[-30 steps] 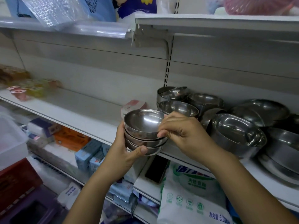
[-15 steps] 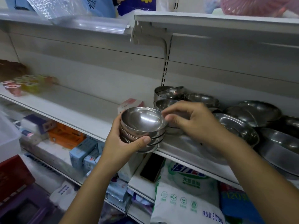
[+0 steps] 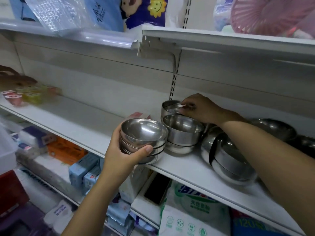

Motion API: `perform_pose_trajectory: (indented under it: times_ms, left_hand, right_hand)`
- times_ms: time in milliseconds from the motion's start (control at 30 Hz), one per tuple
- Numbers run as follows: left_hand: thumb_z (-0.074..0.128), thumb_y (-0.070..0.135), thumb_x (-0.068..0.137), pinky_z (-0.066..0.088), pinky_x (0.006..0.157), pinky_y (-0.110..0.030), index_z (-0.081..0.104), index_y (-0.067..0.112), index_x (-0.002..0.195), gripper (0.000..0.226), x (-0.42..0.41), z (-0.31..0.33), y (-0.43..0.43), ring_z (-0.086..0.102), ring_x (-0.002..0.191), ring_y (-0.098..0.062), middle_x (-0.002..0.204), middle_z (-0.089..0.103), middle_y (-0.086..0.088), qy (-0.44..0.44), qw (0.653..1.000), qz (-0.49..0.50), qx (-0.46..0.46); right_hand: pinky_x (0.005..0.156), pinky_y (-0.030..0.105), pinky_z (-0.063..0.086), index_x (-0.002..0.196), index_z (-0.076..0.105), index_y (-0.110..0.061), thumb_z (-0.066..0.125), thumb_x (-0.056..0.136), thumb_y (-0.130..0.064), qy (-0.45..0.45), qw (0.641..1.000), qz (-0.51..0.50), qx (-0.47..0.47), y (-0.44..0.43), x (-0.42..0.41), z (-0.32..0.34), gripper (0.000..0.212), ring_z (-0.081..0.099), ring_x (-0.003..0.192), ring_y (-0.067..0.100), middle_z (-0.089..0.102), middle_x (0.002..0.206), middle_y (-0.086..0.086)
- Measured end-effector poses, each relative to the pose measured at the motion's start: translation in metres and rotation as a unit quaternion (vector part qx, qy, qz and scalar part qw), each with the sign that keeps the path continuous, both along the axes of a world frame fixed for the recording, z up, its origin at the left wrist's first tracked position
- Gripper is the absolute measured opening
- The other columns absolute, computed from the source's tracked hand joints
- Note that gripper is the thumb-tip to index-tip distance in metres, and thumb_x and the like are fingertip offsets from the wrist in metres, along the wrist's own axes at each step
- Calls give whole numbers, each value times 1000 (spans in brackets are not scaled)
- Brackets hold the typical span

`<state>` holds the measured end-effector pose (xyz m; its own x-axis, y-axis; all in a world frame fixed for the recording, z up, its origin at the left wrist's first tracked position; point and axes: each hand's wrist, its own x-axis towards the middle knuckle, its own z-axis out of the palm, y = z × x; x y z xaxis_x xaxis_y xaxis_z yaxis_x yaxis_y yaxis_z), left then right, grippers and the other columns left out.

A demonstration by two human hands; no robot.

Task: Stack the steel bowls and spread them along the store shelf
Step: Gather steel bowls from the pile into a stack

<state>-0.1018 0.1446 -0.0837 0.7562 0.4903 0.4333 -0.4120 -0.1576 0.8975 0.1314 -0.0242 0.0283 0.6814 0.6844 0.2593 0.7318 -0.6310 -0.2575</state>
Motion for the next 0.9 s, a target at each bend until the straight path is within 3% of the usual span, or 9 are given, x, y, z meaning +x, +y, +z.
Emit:
perform_pose_trajectory:
  times_ms: [133, 300, 400, 567, 767, 900]
  left_hand:
    - [85, 22, 63, 51, 80, -8, 49, 40, 127, 76, -1, 2, 5, 63, 110, 8, 117, 64, 31, 12, 1000, -9, 18]
    - [97, 36, 59, 53, 82, -11, 48, 45, 130, 86, -1, 1, 14, 62, 112, 8, 119, 61, 34, 31, 999, -8, 35]
    - [95, 35, 60, 54, 83, -13, 50, 42, 132, 85, 1, -2, 17, 63, 112, 4, 121, 63, 29, 34, 999, -12, 30]
    - [90, 49, 53, 56, 92, -22, 50, 37, 139, 96, 2, -7, 20, 64, 114, -1, 124, 65, 21, 44, 999, -8, 28]
    - [90, 50, 53, 55, 89, -16, 48, 37, 140, 98, 1, -7, 18, 62, 114, 4, 123, 62, 28, 43, 999, -1, 31]
    - [95, 32, 61, 53, 87, -14, 49, 35, 140, 91, 0, -5, 19, 62, 116, 2, 123, 63, 27, 42, 999, 1, 35]
  right_hand:
    - [96, 31, 45, 121, 72, -15, 69, 93, -47, 33, 999, -21, -24, 9, 13, 1, 42, 60, 117, 24, 67, 125, 6]
    - [81, 23, 37, 108, 77, -7, 74, 90, -41, 13, 999, -41, -16, 15, 20, 1, 38, 61, 103, 21, 70, 114, 10]
    - [79, 20, 35, 105, 78, -8, 76, 88, -41, 7, 999, -46, -1, 15, 18, 1, 38, 54, 92, 12, 71, 106, 8]
    - [79, 21, 37, 102, 79, -7, 78, 86, -39, 14, 998, -39, 41, 12, 16, -1, 36, 56, 91, 12, 65, 93, 1]
    - [78, 20, 36, 97, 79, -9, 77, 88, -37, 14, 997, -39, 63, 8, 17, 0, 29, 60, 93, 14, 70, 94, 4]
    - [82, 20, 35, 98, 78, -10, 75, 90, -36, 33, 996, -45, 76, 8, 17, 1, 27, 58, 95, 12, 69, 98, 2]
